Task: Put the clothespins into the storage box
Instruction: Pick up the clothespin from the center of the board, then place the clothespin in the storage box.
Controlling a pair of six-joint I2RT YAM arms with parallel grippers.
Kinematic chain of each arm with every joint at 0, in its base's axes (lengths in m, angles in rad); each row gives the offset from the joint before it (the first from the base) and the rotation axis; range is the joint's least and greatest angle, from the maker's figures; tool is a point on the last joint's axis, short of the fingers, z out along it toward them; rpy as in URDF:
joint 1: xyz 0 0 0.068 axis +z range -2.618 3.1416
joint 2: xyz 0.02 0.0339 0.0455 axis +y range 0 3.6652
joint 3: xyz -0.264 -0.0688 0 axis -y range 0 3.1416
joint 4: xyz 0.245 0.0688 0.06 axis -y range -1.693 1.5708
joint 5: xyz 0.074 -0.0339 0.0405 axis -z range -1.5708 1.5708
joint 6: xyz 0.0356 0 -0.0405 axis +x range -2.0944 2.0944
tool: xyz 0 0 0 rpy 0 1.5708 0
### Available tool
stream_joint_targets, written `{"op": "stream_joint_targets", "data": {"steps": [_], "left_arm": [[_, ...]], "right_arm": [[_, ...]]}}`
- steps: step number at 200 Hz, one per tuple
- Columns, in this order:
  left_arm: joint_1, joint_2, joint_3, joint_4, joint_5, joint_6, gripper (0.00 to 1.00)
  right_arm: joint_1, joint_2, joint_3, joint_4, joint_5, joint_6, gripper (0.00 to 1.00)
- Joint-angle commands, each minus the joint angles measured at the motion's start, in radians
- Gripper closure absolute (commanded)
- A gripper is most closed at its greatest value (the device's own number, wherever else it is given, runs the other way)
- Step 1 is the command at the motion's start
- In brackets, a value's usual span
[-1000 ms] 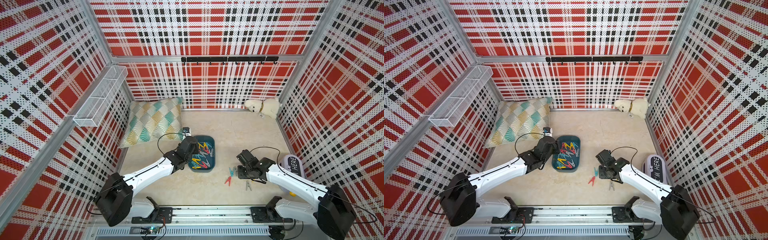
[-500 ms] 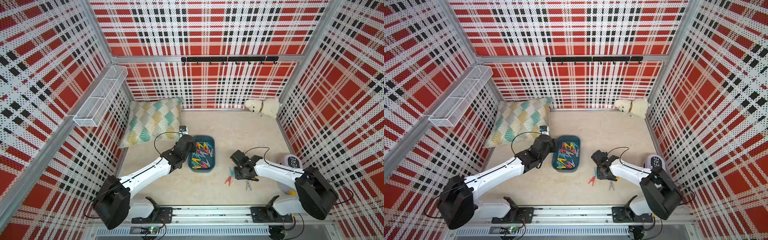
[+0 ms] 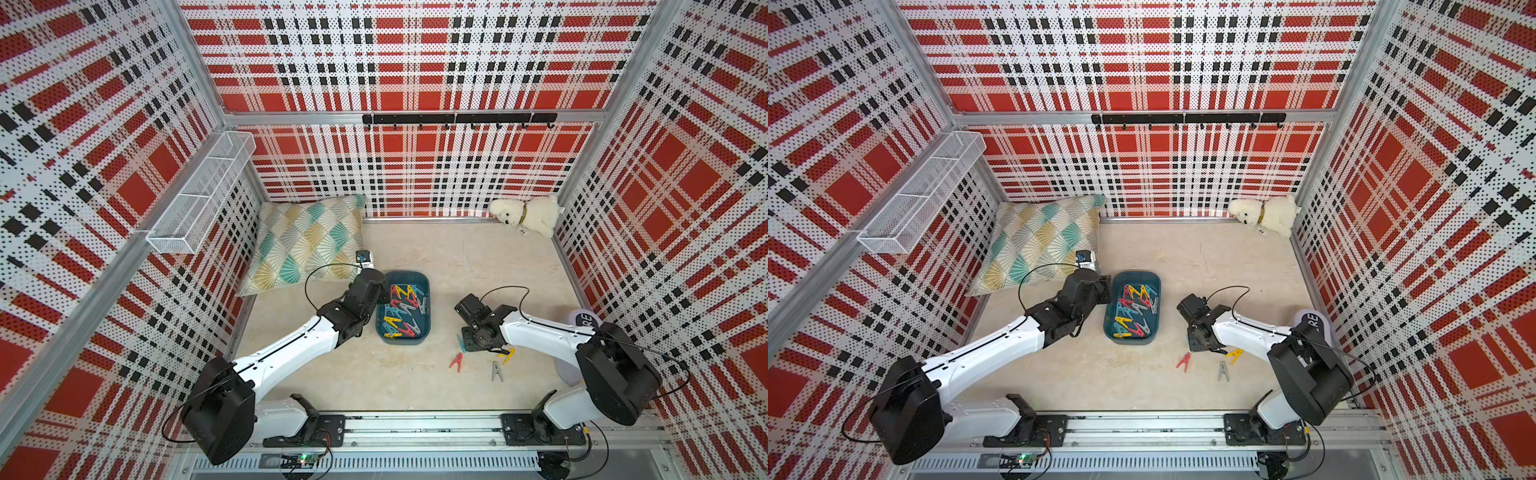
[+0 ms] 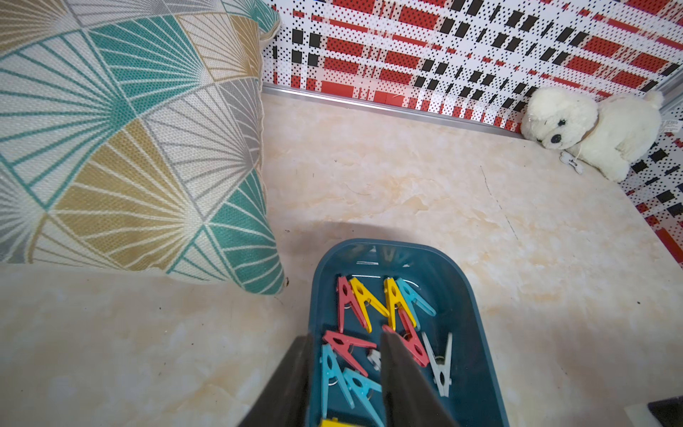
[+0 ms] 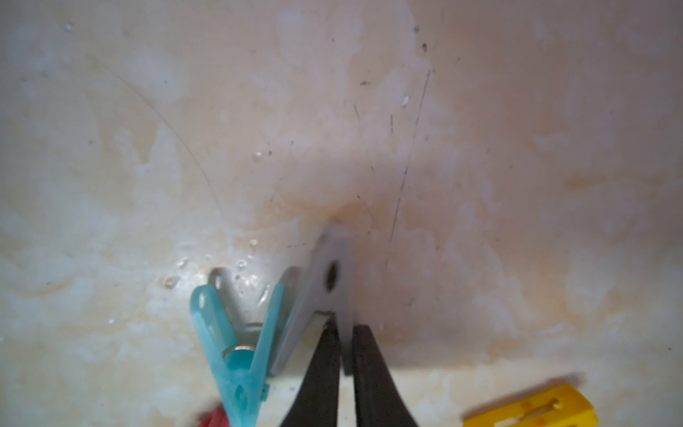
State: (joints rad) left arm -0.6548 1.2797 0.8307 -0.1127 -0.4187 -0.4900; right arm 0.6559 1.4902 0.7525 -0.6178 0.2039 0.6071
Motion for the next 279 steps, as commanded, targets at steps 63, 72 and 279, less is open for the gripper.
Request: {"op": "stream_joint_targets", "data": {"steps": [63,72,279], "left_arm": [[0.008,-0.029,-0.009,-0.031,-0.015,-0.002,0.63],[0.010,-0.026,-0.007,-0.033,-0.015,-0.004,0.63],[0.119,-0.161,-0.054,-0.028,-0.031,-0.062,0.63]], "right_arm": [[-0.004,-0.089,0.166,-0.080,-0.006,-0.094,0.94],[-0.004,-0.093,0.206,-0.086,-0.015,-0.105,0.94],[0.126,0.595,0.915,-0.048,-0.078,-0.161,0.92]]}}
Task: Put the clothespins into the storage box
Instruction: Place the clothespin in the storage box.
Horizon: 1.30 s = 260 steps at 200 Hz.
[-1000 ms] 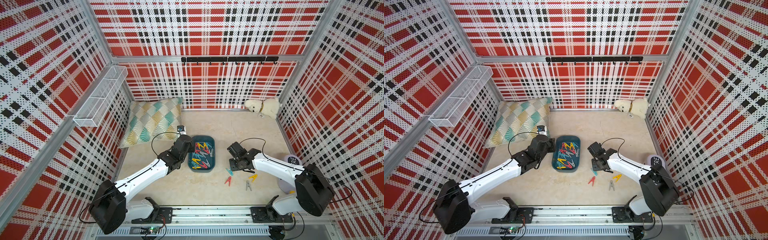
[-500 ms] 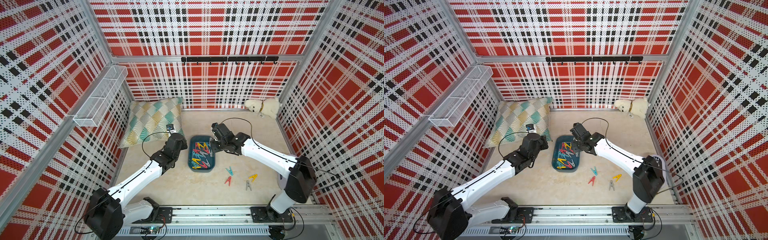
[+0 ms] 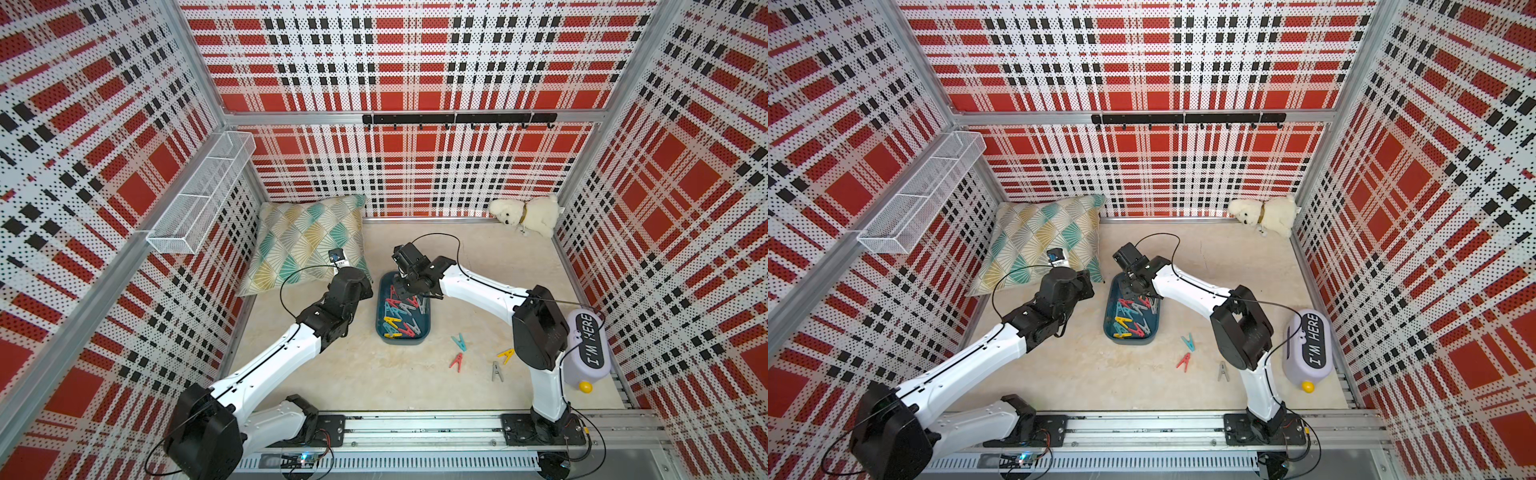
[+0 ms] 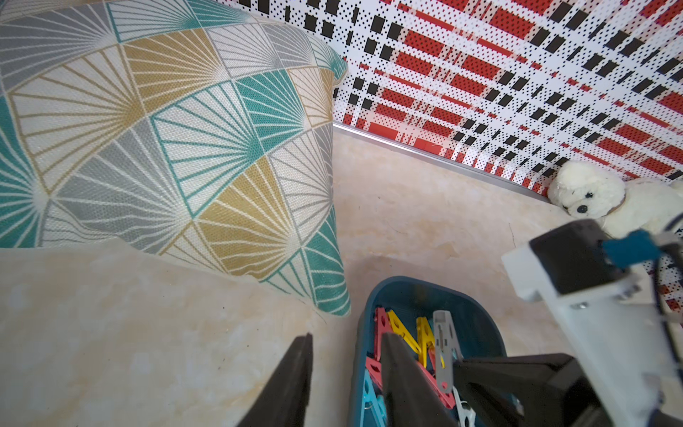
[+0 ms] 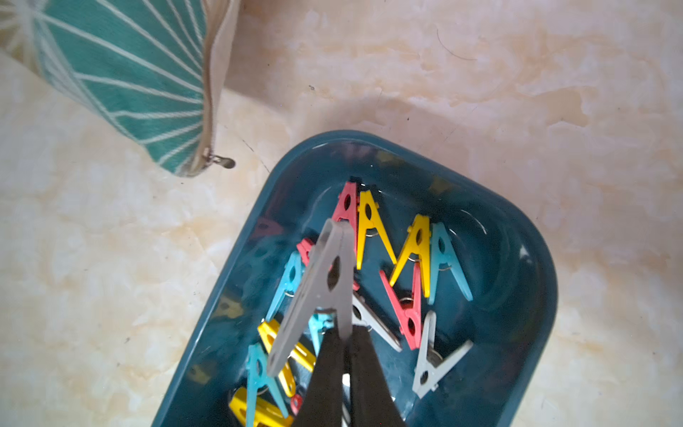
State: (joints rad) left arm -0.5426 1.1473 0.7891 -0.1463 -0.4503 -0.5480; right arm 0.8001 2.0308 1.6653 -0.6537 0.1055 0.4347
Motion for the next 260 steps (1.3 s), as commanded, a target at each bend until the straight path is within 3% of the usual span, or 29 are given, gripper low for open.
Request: {"op": "stream_joint_targets", "data": {"steps": [1,81,100,117,154,207,260], "left_arm": [[0.007,-0.030,-0.014,0.005,0.000,-0.004,0.63],[0.007,-0.074,-0.018,-0.003,0.051,-0.012,0.63],[0.006,-0.088,-0.013,-0.002,0.065,-0.015,0.63],[0.006,-0.096,-0.011,-0.003,0.064,-0.015,0.63],[0.006,-0.103,-0.007,-0.009,0.053,-0.014,0.63],[-0.011,-0.059,0.009,-0.036,0.024,0.003,0.62],[-0.066,-0.023,0.018,-0.035,-0.031,0.003,0.63]], "right_arm": [[-0.019,0.056,0.002,-0.011,0.021,0.012,0.92],[-0.055,0.157,0.022,0.014,0.031,0.047,0.90],[-0.066,0.155,0.006,0.032,0.020,0.053,0.87],[-0.068,0.148,0.002,0.034,0.012,0.058,0.79],[-0.068,0.088,-0.009,0.042,-0.022,0.065,0.74],[-0.091,-0.161,-0.159,0.041,-0.069,0.064,0.68],[-0.214,-0.570,-0.608,0.055,-0.071,0.087,0.65]]}}
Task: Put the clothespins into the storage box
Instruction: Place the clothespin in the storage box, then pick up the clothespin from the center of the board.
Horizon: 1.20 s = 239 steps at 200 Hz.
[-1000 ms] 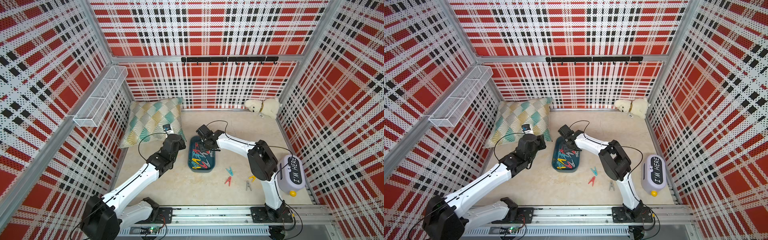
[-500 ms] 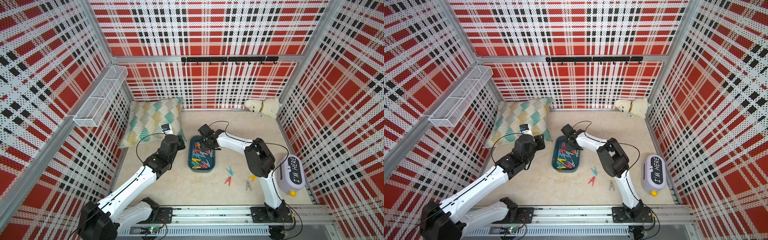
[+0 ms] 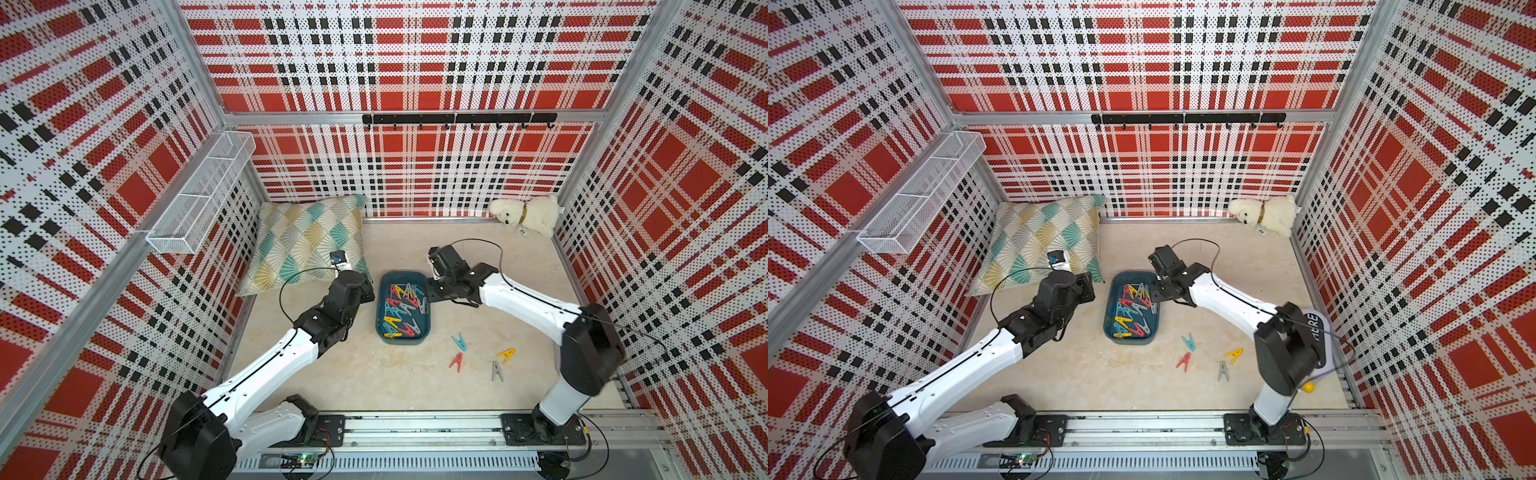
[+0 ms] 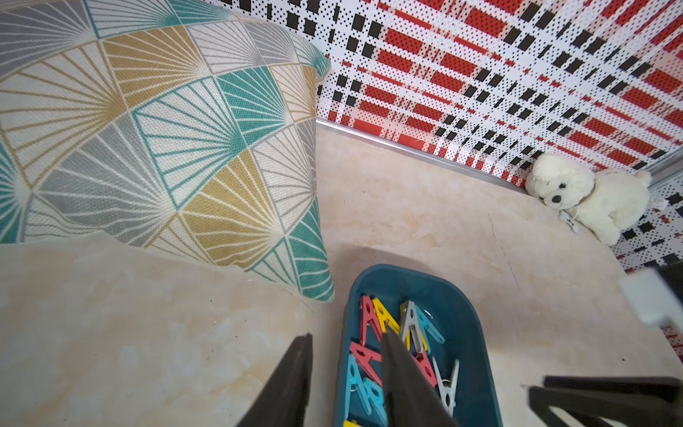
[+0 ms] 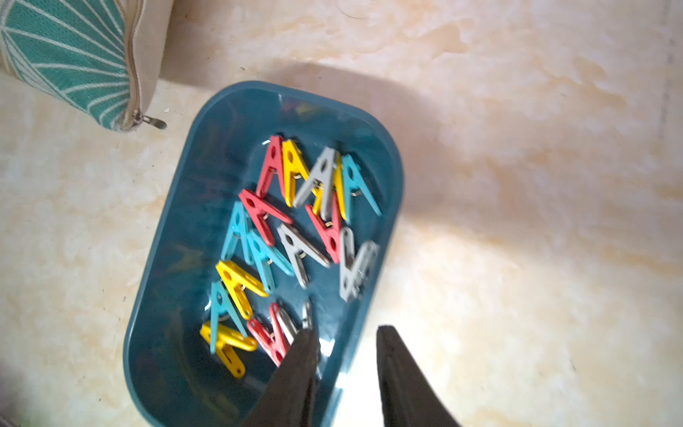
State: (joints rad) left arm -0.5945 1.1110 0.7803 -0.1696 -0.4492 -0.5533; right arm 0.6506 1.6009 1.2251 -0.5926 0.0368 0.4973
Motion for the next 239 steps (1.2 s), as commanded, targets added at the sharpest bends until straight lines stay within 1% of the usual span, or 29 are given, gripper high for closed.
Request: {"op": "stream_joint_targets", "data": {"steps": [1,13,24,37,71,134,172,175,188,239], "left_arm": [[-0.015,0.014,0.027,-0.011,-0.032,0.009,0.63],[-0.019,0.015,0.032,-0.011,-0.038,0.009,0.63],[-0.022,0.013,0.034,-0.009,-0.042,0.006,0.63],[-0.025,0.012,0.038,-0.007,-0.046,0.005,0.63],[-0.028,0.014,0.044,-0.013,-0.054,0.006,0.63],[-0.025,0.012,0.042,-0.018,-0.057,0.001,0.62],[-0.026,0.008,0.042,-0.018,-0.056,0.003,0.62],[-0.027,0.007,0.042,-0.018,-0.055,0.003,0.62],[-0.025,0.003,0.037,-0.018,-0.057,0.003,0.62],[-0.025,-0.005,0.033,-0.017,-0.050,0.000,0.62]], "right_arm": [[-0.068,-0.147,-0.175,-0.006,-0.004,0.025,0.65],[-0.097,-0.209,-0.249,0.004,-0.018,0.023,0.64],[-0.103,-0.223,-0.287,0.007,-0.031,0.020,0.64],[-0.103,-0.200,-0.308,0.009,-0.046,0.019,0.65],[-0.102,-0.147,-0.379,0.095,-0.071,0.040,0.65],[-0.047,-0.093,-0.410,0.106,-0.035,0.046,0.65],[-0.036,-0.087,-0.442,0.126,-0.031,0.048,0.71],[-0.034,-0.087,-0.445,0.127,-0.031,0.076,0.71],[-0.026,-0.087,-0.450,0.127,-0.023,0.086,0.72],[-0.006,-0.065,-0.448,0.130,0.011,0.102,0.84]]}}
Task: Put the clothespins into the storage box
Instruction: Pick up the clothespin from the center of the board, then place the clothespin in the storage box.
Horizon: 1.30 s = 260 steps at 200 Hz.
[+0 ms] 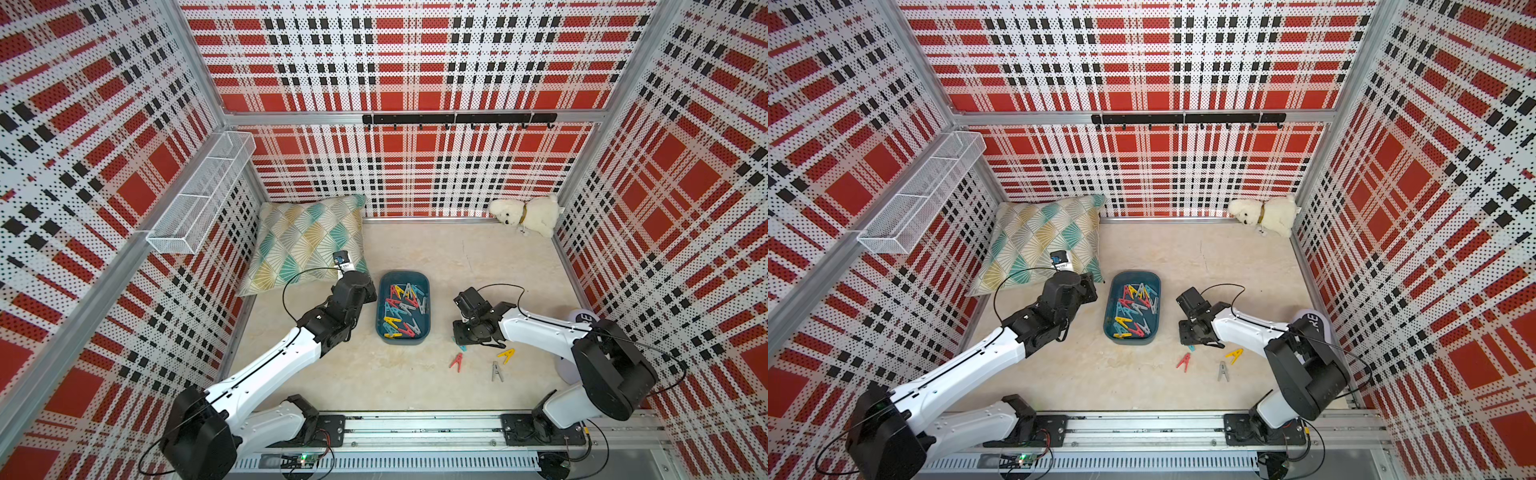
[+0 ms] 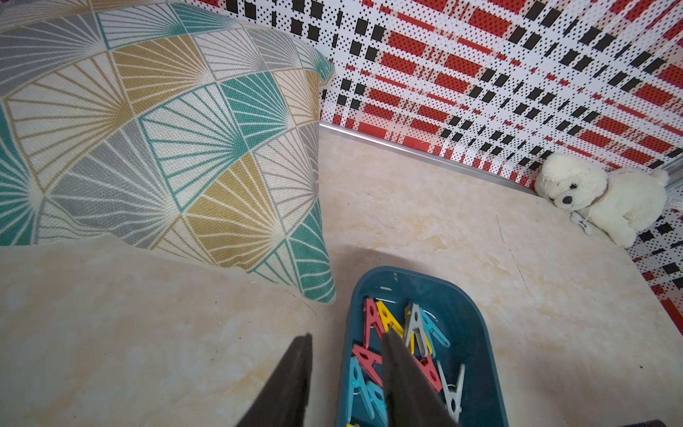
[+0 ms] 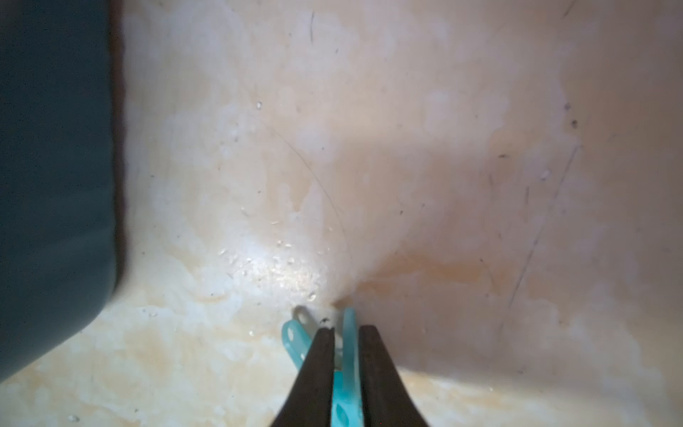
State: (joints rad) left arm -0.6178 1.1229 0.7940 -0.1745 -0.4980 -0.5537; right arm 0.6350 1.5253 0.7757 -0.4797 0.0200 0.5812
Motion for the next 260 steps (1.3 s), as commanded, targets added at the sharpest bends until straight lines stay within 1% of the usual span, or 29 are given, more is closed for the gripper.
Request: {"op": "stream_joint_targets", "data": {"steps": [1,15,48,68,72,95,108,120,137,164,184,206,229,260], "left_arm": [[-0.002,-0.017,0.019,-0.012,-0.001,0.000,0.62],[-0.001,-0.024,0.018,-0.013,-0.002,0.000,0.62],[0.004,-0.036,0.018,-0.019,-0.007,0.001,0.62],[0.004,-0.041,0.021,-0.020,-0.007,0.001,0.62],[0.004,-0.041,0.022,-0.019,-0.007,0.001,0.62],[0.006,-0.033,0.028,-0.021,0.001,0.001,0.62],[0.006,-0.026,0.031,-0.021,0.003,0.000,0.62],[0.006,-0.018,0.034,-0.020,0.003,0.000,0.62],[0.007,-0.002,0.040,-0.023,-0.001,0.000,0.62],[0.009,0.009,0.043,-0.022,0.003,-0.002,0.62],[0.010,0.000,0.042,-0.025,0.004,-0.003,0.62],[0.022,-0.018,0.036,-0.037,0.003,-0.005,0.62],[0.041,-0.040,0.028,-0.038,0.010,-0.005,0.62],[0.046,-0.043,0.032,-0.046,0.012,0.003,0.62]], "right_arm": [[0.009,0.010,0.001,0.017,0.028,0.019,0.84],[0.009,0.009,0.018,0.005,0.038,0.016,0.87],[0.009,-0.005,0.082,-0.062,0.088,-0.010,0.88],[0.009,-0.023,0.162,-0.123,0.134,-0.021,0.88],[0.009,-0.026,0.180,-0.136,0.141,-0.053,0.88],[0.012,-0.003,0.318,-0.189,0.162,-0.088,0.88],[0.021,0.027,0.392,-0.199,0.163,-0.103,0.88],[0.035,0.061,0.459,-0.189,0.140,-0.110,0.88],[0.081,0.121,0.538,-0.167,0.110,-0.113,0.87],[0.170,0.279,0.699,-0.187,0.108,-0.121,0.87],[0.203,0.387,0.791,-0.198,0.113,-0.119,0.87],[0.216,0.472,0.835,-0.191,0.097,-0.111,0.87],[0.218,0.521,0.842,-0.160,0.081,-0.091,0.87],[0.214,0.582,0.891,-0.155,0.104,-0.075,0.86]]}}
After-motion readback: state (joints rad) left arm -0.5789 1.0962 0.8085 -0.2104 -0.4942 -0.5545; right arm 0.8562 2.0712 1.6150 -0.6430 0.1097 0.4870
